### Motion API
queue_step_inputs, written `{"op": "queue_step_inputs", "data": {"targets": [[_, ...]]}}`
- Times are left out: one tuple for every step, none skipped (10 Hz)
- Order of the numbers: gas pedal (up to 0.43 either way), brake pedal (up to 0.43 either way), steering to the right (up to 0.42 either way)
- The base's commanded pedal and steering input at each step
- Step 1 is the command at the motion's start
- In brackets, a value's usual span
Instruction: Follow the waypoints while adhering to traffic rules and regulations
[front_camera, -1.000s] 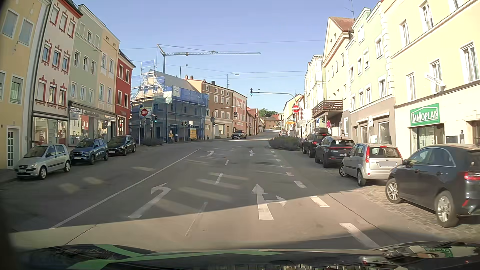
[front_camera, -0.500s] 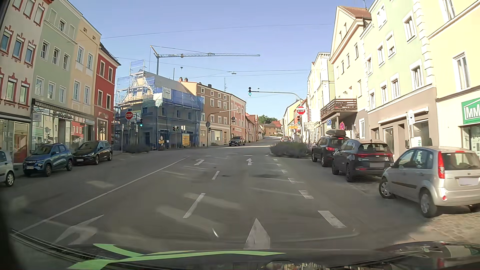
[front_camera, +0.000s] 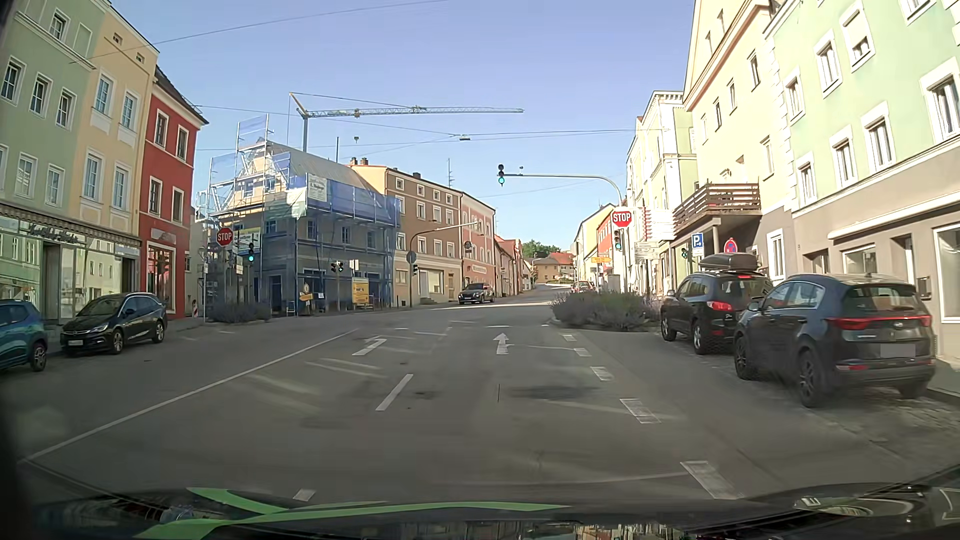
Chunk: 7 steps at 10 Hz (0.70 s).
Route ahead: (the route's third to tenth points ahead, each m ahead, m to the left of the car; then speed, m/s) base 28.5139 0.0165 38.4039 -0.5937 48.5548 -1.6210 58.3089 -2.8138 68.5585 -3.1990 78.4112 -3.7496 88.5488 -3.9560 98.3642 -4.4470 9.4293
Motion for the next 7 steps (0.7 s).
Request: {"op": "queue_step_inputs", "data": {"targets": [[0.15,0.0,-0.023],[0.15,0.0,-0.022],[0.15,0.0,-0.022],[0.15,0.0,-0.023],[0.15,0.0,-0.022],[0.157,0.0,-0.022],[0.157,0.0,-0.021]]}}
